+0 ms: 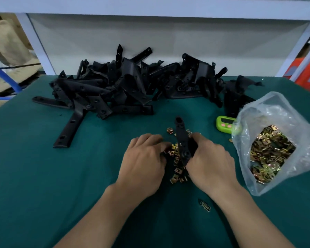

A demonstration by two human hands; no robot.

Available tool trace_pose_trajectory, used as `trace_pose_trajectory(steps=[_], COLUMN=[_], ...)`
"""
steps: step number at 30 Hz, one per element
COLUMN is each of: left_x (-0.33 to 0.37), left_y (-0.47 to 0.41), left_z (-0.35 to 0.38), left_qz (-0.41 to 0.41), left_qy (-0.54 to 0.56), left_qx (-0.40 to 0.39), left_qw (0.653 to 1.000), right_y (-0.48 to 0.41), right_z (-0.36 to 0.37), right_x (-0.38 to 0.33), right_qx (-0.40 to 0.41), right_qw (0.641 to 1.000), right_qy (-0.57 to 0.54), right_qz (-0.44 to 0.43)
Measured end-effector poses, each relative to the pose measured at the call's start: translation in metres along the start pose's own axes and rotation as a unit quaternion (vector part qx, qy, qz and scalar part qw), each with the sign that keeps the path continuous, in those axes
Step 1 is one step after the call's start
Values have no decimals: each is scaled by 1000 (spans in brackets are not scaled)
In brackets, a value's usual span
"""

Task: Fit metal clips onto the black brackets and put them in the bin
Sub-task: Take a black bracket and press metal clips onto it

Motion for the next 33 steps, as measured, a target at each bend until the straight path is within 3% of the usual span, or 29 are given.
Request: trace_pose_trajectory(steps=[7, 11, 13, 16, 18, 19, 22, 24, 26, 33], left_x=[-16, -2, 1, -7, -23, -31, -38, -35, -33, -31], left_y=[-22, -8, -6, -5, -5, -4, 2, 5, 5, 2], left_z=[-6, -17, -14, -14, -18, -13, 10, 15, 14, 3], left_qz=[-30, -36, -45, -79, -150, -198, -271, -273, -267, -256], left_qy=[35, 1, -19, 50, 191, 274, 503, 577, 603, 603], left_qx=[-20, 49, 40, 28, 22, -5, -102, -136, -143, -117], left_qw=[999, 998, 998, 995, 970, 941, 814, 758, 738, 746], right_y=[0, 1, 0, -3, -5, -5, -4, -3, -3, -2], right_z=[1, 1, 3, 4, 6, 6, 6, 7, 8, 6], right_x=[5, 6, 4, -2, -5, -5, -3, -4, -5, -8], right_qx=[14, 11, 7, 9, 6, 4, 14, 12, 1, -17], right_qw=[1000, 1000, 1000, 1000, 1000, 1000, 1000, 999, 999, 999], right_qy=[-2, -8, -8, 3, 3, 1, -12, -24, -29, -37], right_qz=[1, -7, -11, -24, -24, -23, -18, -21, -26, -12])
Point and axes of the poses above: each hand's wrist, its own y-axis away from the middle knuckle, its own z-axis out of the palm, x = y × z, the point moved 9 cm from there along -y, towards the middle knuckle, and after that the axes turned 15 degrees about -z, right-handed, at the moved point
